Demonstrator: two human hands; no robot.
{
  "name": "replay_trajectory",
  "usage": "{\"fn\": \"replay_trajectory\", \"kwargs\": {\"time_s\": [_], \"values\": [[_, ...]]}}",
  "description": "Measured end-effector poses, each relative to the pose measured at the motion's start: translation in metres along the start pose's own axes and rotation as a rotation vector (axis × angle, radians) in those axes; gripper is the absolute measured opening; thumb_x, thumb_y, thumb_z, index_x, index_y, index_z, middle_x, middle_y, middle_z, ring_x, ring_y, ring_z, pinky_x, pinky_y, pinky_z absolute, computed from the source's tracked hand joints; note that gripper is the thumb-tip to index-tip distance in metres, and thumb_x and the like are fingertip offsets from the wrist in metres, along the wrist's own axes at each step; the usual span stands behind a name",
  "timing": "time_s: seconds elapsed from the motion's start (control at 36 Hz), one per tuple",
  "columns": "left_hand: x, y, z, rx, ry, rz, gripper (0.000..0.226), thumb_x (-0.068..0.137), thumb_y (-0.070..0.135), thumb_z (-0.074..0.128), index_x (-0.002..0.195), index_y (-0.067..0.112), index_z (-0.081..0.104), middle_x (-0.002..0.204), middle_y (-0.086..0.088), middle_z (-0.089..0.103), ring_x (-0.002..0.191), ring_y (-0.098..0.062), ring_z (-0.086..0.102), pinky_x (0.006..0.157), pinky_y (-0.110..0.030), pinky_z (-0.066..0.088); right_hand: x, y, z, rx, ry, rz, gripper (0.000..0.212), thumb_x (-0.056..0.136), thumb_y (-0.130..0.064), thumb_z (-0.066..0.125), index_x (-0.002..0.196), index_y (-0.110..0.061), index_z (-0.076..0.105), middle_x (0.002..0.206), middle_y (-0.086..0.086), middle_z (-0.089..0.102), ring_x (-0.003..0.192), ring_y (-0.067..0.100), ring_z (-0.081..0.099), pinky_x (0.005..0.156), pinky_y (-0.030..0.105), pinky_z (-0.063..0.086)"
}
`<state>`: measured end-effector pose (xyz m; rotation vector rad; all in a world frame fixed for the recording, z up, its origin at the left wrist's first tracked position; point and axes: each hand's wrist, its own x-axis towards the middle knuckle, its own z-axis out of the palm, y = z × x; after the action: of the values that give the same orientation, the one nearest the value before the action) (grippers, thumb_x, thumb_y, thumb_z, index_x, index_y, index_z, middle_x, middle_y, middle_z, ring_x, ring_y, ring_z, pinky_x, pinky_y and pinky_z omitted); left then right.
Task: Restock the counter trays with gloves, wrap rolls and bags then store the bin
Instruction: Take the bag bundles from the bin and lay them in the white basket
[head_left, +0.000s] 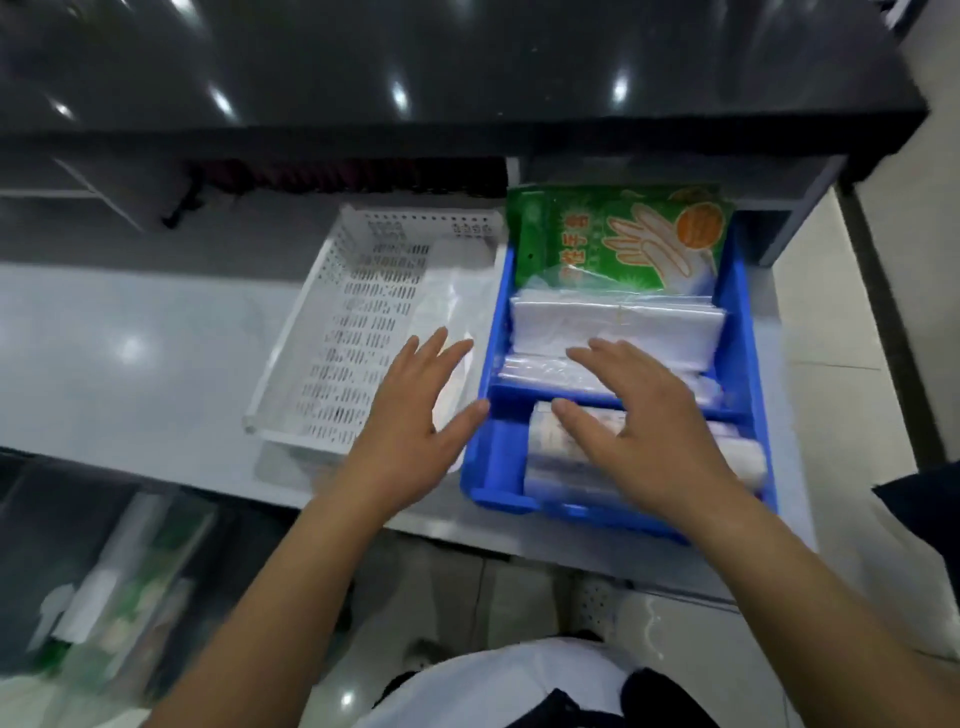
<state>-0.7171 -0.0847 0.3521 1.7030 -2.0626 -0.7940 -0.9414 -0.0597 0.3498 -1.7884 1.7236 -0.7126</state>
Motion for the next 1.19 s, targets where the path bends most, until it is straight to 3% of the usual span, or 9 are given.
{"fn": "replay_trajectory", "kwargs": {"time_s": [0.11, 0.22, 0.36, 0.56, 0.89, 1.06, 1.19], "values": [[-0.084, -0.05, -0.028, -0.05, 0.066, -0.088, 0.067, 0.091, 0.046, 0.061, 0.15, 0.038, 0.031, 0.157, 0.024, 0.008, 0.151, -0.005, -0.003, 0.12, -0.029, 0.005, -0.037, -0.065, 0.05, 0.031, -0.037, -0.115, 0.05, 0.088, -0.042, 0.064, 0.135, -0.023, 0.057, 0.147, 0.0, 0.051, 0.141, 0.021, 0.037, 0.115, 0.047, 0.03], [-0.165, -0.113, -0.053, -0.104, 0.106, -0.231, 0.074, 0.079, 0.073, 0.045, 0.146, 0.053, 0.022, 0.157, 0.031, 0.003, 0.148, 0.003, -0.01, 0.119, -0.029, 0.005, -0.075, -0.118, 0.118, 0.099, -0.203, -0.201, 0.048, 0.087, -0.043, 0.059, 0.133, -0.027, 0.059, 0.145, -0.01, 0.047, 0.14, 0.015, 0.039, 0.114, 0.041, 0.031], [-0.239, -0.185, -0.072, -0.135, 0.162, -0.411, 0.069, 0.091, 0.056, 0.056, 0.151, 0.048, 0.022, 0.155, 0.034, 0.001, 0.147, 0.004, -0.01, 0.121, -0.033, 0.009, -0.093, -0.156, 0.186, 0.02, -0.409, -0.258, 0.051, 0.09, -0.049, 0.06, 0.139, -0.038, 0.05, 0.152, -0.017, 0.035, 0.143, 0.007, 0.03, 0.115, 0.042, 0.03], [-0.332, -0.254, -0.089, -0.267, 0.254, -0.615, 0.073, 0.092, 0.053, 0.058, 0.153, 0.042, 0.021, 0.162, 0.021, 0.007, 0.151, -0.005, 0.0, 0.123, -0.036, 0.013, -0.116, -0.229, 0.269, -0.114, -0.65, -0.43, 0.057, 0.09, -0.056, 0.055, 0.143, -0.04, 0.043, 0.156, -0.017, 0.03, 0.146, 0.005, 0.022, 0.118, 0.042, 0.025], [-0.395, -0.318, -0.089, -0.466, 0.403, -0.828, 0.07, 0.094, 0.045, 0.059, 0.154, 0.036, 0.023, 0.163, 0.013, 0.017, 0.15, -0.009, 0.013, 0.122, -0.039, 0.02, -0.103, -0.309, 0.365, -0.353, -0.929, -0.602, 0.055, 0.091, -0.052, 0.057, 0.142, -0.035, 0.046, 0.152, -0.013, 0.04, 0.139, 0.006, 0.034, 0.115, 0.034, 0.031], [-0.417, -0.36, -0.101, -0.494, 0.418, -0.981, 0.07, 0.092, 0.046, 0.061, 0.152, 0.039, 0.023, 0.145, 0.026, 0.021, 0.144, -0.004, 0.019, 0.114, -0.021, 0.015, -0.083, -0.355, 0.44, -0.339, -1.069, -0.682, 0.054, 0.091, -0.047, 0.06, 0.141, -0.032, 0.049, 0.151, -0.009, 0.042, 0.14, 0.008, 0.035, 0.114, 0.03, 0.03], [-0.419, -0.409, -0.144, -0.494, 0.408, -1.112, 0.067, 0.093, 0.042, 0.062, 0.15, 0.039, 0.028, 0.158, 0.013, 0.028, 0.144, -0.009, 0.024, 0.114, -0.026, 0.02, -0.05, -0.394, 0.513, -0.333, -1.134, -0.712, 0.054, 0.088, -0.044, 0.065, 0.138, -0.026, 0.055, 0.148, -0.004, 0.048, 0.138, 0.013, 0.04, 0.114, 0.035, 0.032]]}}
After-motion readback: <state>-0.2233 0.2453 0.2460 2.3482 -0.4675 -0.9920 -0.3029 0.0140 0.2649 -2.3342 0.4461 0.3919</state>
